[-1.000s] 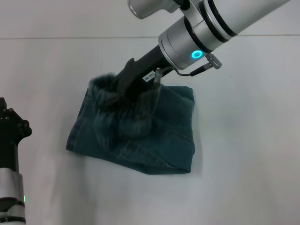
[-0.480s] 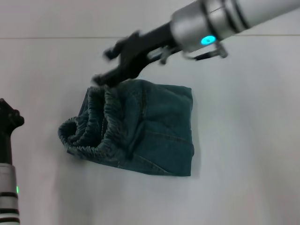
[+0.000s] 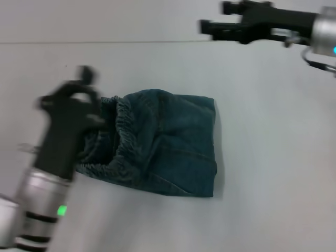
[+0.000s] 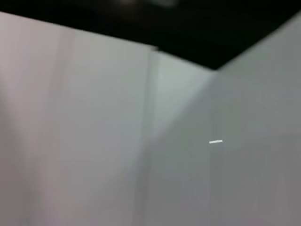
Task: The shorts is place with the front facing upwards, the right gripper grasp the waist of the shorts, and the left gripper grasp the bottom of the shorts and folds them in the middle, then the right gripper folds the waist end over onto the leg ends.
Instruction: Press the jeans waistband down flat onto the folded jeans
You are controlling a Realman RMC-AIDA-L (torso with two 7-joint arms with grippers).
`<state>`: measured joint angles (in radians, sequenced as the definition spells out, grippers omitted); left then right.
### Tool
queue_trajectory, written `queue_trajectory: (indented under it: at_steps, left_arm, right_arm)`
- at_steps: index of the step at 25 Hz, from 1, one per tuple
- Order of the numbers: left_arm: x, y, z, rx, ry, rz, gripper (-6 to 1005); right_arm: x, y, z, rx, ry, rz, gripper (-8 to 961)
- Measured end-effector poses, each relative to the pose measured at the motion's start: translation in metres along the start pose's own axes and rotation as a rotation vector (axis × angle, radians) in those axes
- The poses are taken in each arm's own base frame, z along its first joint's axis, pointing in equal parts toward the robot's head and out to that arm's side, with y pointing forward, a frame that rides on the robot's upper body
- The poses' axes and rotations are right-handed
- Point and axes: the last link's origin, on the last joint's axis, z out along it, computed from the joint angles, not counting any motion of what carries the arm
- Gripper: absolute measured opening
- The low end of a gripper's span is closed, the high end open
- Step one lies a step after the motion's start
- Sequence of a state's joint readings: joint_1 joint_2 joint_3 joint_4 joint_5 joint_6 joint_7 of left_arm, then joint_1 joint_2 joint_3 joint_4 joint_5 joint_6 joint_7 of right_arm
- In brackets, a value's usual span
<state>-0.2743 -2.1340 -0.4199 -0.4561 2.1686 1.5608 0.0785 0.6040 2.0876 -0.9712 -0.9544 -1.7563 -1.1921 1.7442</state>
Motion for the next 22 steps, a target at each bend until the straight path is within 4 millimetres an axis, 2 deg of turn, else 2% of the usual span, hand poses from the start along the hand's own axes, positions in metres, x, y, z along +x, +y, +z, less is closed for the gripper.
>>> queue_trajectory:
  at_steps: [1, 2, 5, 12, 16, 22]
  left_arm:
    - [-0.001, 0.01, 0.004, -0.055, 0.003, -0.007, 1]
    - [-0.003, 0.02, 0.008, -0.111, -0.008, -0.013, 1]
    - [-0.015, 0.043, 0.012, -0.232, -0.079, -0.02, 1]
    - [-0.04, 0.059, 0.005, -0.307, -0.255, -0.001, 0]
    - [-0.058, 0.047, 0.008, -0.267, -0.37, 0.049, 0]
    - [-0.068, -0.001, 0.011, -0.101, -0.438, 0.123, 1]
  right_arm:
    - [0.012, -0.011, -0.014, 0.054, -0.021, 0.049, 913]
    - [0.012, -0.011, -0.014, 0.054, -0.021, 0.049, 914]
    - [0.026, -0.021, -0.03, 0.107, -0.043, 0.101, 915]
    - [0.056, -0.027, -0.05, 0.159, -0.072, 0.183, 915]
    - [0.065, -0.028, -0.055, 0.169, -0.079, 0.214, 916]
    - [0.07, -0.027, -0.058, 0.171, -0.079, 0.231, 916]
